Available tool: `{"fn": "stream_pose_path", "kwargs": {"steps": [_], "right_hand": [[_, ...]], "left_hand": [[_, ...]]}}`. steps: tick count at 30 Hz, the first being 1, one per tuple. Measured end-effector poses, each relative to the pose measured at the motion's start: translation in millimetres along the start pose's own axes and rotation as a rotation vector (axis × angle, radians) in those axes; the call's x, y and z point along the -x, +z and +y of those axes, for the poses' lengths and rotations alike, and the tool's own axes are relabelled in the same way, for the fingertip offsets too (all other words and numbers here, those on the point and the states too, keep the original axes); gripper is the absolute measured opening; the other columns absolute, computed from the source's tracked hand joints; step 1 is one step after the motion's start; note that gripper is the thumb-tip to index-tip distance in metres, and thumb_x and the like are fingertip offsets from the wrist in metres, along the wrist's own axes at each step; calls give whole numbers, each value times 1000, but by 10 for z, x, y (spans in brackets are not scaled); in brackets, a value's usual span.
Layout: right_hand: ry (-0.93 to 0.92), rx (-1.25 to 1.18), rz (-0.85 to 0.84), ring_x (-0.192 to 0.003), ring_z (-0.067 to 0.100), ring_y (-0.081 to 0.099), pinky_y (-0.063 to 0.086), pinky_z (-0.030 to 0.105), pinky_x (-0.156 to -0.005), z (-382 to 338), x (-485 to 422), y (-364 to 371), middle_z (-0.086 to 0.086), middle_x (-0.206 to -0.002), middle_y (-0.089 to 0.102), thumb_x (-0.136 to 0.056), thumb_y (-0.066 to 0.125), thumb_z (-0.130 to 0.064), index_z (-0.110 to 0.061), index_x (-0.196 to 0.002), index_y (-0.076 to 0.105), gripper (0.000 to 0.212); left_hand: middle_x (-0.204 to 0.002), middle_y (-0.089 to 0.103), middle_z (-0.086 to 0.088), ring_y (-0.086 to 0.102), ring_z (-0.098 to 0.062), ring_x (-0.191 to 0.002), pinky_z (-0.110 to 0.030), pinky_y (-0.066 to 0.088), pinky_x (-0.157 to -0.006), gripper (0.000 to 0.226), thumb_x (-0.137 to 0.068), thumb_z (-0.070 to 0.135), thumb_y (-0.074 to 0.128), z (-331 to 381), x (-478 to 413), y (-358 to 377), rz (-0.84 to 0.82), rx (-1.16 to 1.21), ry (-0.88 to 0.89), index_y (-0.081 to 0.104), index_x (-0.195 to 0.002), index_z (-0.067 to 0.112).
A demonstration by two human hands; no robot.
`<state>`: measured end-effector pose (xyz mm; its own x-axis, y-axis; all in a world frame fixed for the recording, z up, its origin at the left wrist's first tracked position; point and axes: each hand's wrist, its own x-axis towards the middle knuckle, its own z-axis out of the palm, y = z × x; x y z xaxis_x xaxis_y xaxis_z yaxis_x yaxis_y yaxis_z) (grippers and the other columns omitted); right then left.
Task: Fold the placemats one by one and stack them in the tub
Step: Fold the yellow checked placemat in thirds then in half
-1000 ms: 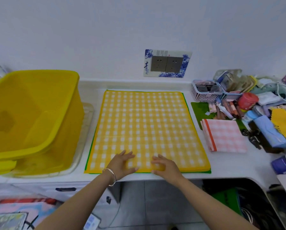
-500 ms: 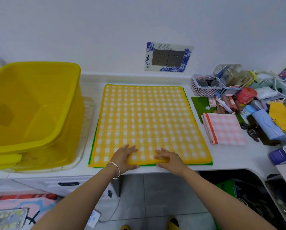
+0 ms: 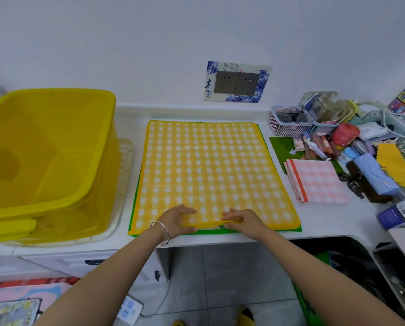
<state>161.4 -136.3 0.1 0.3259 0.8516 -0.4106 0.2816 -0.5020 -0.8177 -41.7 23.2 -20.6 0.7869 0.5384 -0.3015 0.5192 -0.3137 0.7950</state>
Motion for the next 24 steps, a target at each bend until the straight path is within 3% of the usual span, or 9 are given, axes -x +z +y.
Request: {"fn": "stream_pose_path", "kwargs": {"steps": [6,10,13,18,21,24], "right_hand": [[70,20,29,-133,10,40,33,25,-106,-80,-45,-42,8,-132,57,-84,68,-9,-14,-107,71,23],[85,42,11,-132,11,41,34,27,-107,-116,-50,-80,11,-134,54,-84,69,-13,-13,-109,70,25],[100,67,-5,-130,12,44,36,26,-105,-164,-57,-127,10,-131,57,-83,70,-16,-11,-109,70,27],[91,155,-44,-104,12,60,47,23,-89,-321,-66,-293,1,-112,68,-84,69,-26,-13,-106,72,25],[84,188,-84,-95,6,61,46,15,-77,-468,-107,-443,-4,-104,69,-84,70,-28,-15,-106,72,26],[102,278,-179,-63,9,49,35,19,-56,-615,-199,-649,-1,-75,57,-82,71,-35,-18,-96,74,22]], "left_hand": [[-118,64,6,37,0,-123,-25,29,-108,21,-75,29,77,38,-3,-73,14,44,-1,67,-92,34],[-89,70,11,58,3,-90,-16,41,-83,15,-80,30,72,113,-5,-165,10,35,3,75,-90,19],[-57,59,21,52,7,-55,-13,39,-59,12,-82,32,70,171,-50,-257,9,4,-10,74,-76,22],[-54,50,10,41,-4,-52,-18,37,-55,25,-83,32,69,303,-161,-439,-35,-53,12,65,-59,29],[-43,42,15,36,-1,-46,-18,34,-54,23,-83,31,68,404,-227,-626,-86,-66,9,68,-61,26],[-35,39,17,36,2,-40,-14,30,-50,25,-85,28,67,514,-303,-836,-113,-84,21,65,-60,27]]}}
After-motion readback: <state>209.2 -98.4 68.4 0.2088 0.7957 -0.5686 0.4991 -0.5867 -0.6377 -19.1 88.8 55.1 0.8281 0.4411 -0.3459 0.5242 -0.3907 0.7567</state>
